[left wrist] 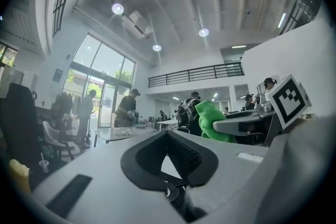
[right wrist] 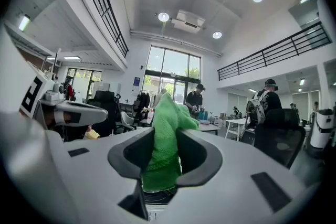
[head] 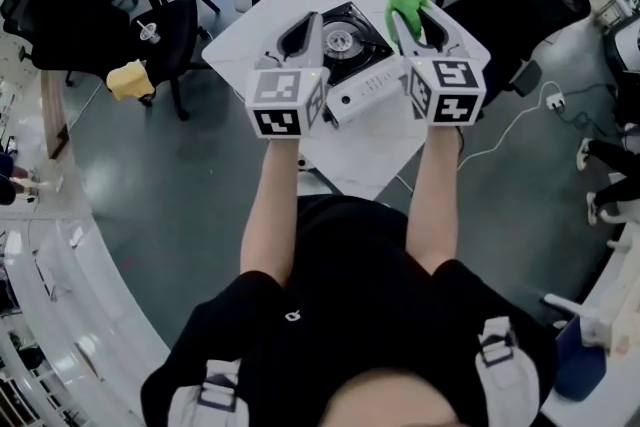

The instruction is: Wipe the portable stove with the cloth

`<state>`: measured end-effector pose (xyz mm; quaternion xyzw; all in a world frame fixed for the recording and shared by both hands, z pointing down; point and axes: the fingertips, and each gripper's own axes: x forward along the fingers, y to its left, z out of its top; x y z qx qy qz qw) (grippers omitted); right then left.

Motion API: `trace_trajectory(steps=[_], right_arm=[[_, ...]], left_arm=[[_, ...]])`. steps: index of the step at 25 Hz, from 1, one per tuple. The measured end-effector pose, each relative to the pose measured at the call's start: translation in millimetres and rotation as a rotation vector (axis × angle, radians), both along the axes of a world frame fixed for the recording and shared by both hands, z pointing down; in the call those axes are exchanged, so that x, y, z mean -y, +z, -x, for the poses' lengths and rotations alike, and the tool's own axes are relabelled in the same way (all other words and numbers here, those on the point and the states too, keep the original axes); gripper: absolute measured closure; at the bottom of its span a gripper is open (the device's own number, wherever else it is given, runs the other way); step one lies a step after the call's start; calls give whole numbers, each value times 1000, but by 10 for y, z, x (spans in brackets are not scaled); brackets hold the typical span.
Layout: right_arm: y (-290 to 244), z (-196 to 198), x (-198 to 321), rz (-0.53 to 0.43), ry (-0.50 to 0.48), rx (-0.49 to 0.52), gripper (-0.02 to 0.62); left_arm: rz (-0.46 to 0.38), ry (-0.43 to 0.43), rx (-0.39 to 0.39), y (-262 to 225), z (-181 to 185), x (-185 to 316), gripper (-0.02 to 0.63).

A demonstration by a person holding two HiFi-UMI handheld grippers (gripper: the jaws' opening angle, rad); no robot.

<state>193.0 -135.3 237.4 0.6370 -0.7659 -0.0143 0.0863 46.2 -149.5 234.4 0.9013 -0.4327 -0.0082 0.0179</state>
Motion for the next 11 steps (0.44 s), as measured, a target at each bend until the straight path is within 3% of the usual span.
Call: trace_trajectory(steps=[11], right_arm=[[53, 213, 73, -14, -39, -19, 483]], left_arm=[[26, -48, -9, 120, 272, 20, 611]])
